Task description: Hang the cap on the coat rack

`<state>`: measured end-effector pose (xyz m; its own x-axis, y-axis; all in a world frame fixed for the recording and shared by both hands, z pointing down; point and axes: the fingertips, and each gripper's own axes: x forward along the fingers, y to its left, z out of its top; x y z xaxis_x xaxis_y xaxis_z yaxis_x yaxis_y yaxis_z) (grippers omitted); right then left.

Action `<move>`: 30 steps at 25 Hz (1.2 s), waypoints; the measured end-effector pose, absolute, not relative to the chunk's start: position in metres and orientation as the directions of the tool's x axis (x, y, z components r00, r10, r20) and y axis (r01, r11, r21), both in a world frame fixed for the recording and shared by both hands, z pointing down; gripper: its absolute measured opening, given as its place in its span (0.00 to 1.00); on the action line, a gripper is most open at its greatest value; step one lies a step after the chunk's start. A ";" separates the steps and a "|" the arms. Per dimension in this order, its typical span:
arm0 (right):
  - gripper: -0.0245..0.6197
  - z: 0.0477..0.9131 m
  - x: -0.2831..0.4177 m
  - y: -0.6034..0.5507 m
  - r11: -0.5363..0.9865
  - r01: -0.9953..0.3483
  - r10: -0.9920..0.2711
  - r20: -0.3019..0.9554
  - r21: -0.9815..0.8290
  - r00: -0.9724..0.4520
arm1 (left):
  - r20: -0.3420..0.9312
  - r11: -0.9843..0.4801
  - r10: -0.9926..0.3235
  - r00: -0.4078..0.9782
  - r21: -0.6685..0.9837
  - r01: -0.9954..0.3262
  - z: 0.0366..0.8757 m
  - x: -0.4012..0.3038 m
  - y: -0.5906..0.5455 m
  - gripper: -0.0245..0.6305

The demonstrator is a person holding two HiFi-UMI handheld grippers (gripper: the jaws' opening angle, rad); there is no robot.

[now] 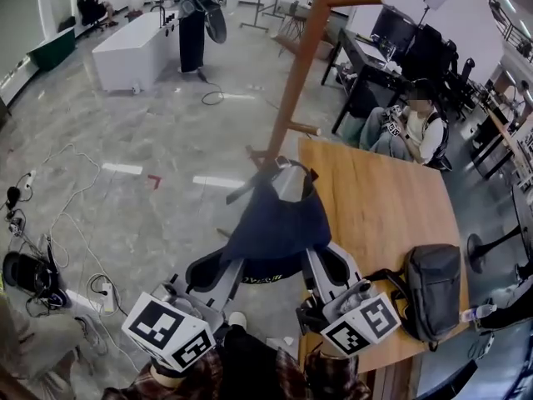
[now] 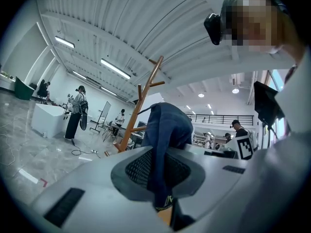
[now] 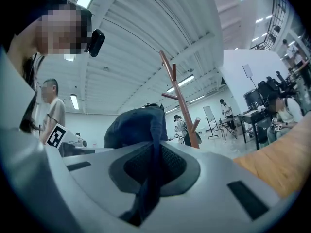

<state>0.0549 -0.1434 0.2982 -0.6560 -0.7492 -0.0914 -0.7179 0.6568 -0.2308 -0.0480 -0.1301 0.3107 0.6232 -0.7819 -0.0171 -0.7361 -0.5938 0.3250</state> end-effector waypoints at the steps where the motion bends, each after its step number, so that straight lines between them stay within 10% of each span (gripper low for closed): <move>1: 0.08 0.293 0.060 -0.152 0.655 -0.721 -0.751 -0.089 -0.228 -0.654 | -0.018 -0.596 -0.780 0.626 0.327 -0.733 0.306 -0.043 -0.139 0.10; 30: 0.08 0.275 0.119 -0.263 0.502 -0.837 -0.862 -0.057 -0.216 -0.503 | -0.021 -0.724 -0.651 0.759 0.321 -0.611 0.288 0.017 -0.256 0.10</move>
